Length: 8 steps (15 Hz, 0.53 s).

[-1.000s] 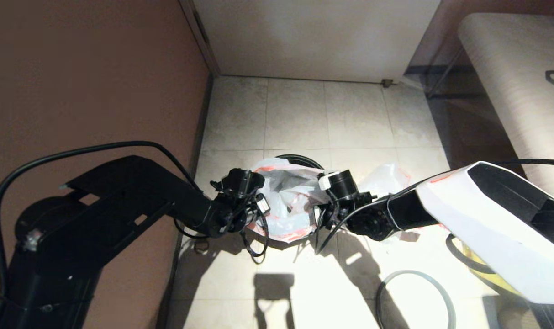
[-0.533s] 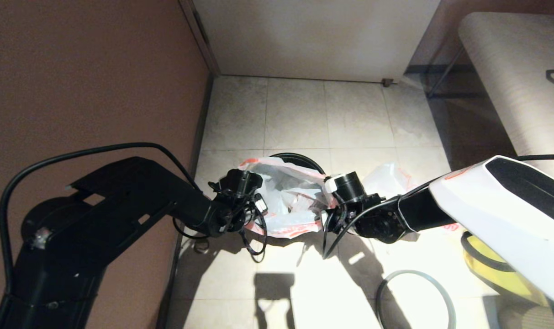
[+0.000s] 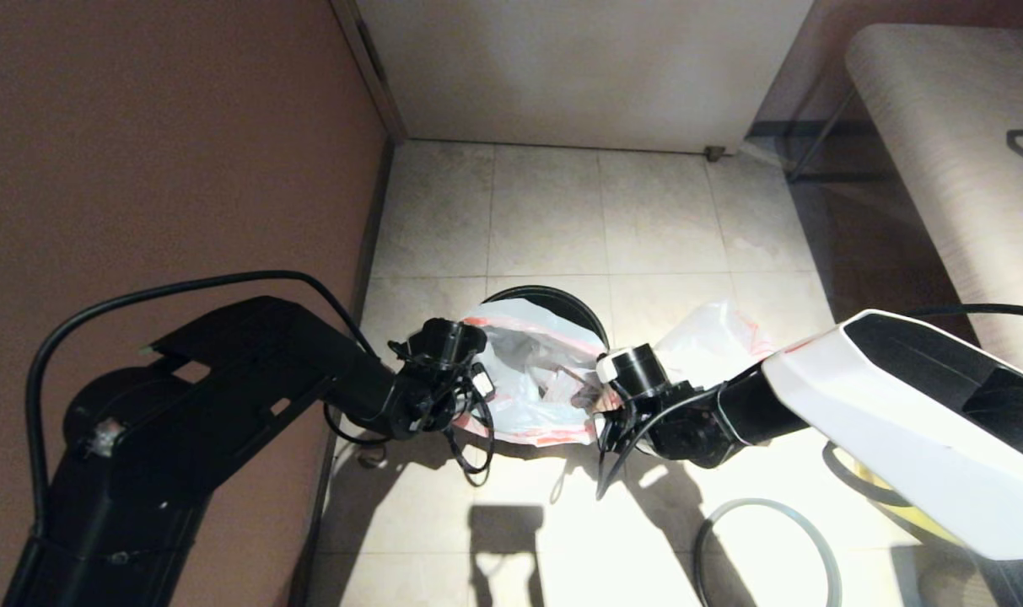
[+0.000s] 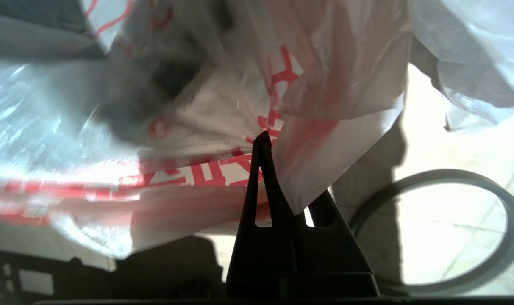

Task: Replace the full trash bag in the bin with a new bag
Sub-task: Put the new garbage bag on the trash can

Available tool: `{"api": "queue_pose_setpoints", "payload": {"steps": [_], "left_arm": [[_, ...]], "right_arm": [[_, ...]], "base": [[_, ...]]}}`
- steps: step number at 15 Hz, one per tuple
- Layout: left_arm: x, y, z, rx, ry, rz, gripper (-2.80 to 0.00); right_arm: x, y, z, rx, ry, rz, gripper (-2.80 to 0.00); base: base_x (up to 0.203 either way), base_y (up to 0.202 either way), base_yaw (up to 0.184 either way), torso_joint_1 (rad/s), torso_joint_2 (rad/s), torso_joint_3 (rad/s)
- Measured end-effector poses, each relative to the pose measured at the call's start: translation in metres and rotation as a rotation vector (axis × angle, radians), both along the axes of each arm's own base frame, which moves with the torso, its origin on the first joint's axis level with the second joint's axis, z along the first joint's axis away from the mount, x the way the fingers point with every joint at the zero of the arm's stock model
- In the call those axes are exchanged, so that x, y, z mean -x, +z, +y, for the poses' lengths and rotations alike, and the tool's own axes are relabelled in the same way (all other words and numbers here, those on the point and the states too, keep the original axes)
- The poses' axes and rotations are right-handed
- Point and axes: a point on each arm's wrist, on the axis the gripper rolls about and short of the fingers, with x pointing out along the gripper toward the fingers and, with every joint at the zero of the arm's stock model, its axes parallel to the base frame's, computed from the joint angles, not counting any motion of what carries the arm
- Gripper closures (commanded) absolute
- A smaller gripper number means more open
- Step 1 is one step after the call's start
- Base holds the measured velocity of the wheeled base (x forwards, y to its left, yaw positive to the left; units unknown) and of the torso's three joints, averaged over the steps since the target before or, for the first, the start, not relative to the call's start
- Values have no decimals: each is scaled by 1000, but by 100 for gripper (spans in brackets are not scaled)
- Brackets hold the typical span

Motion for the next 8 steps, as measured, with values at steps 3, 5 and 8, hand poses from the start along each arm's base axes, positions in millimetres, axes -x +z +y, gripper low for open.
{"api": "queue_pose_setpoints", "payload": {"steps": [3, 5, 8], "left_arm": [[-1, -1, 0, -1, -1, 1, 0], [-1, -1, 0, -1, -1, 2, 0], [0, -2, -1, -2, -4, 3, 0]], "right_arm": [[-19, -15, 10, 4, -19, -31, 0], [-32, -13, 16, 7, -59, -87, 0], [-38, -13, 12, 28, -116, -115, -280]], "base": [[0, 0, 0, 0, 0, 0], [0, 0, 0, 0, 0, 0], [0, 0, 0, 0, 0, 0]]}}
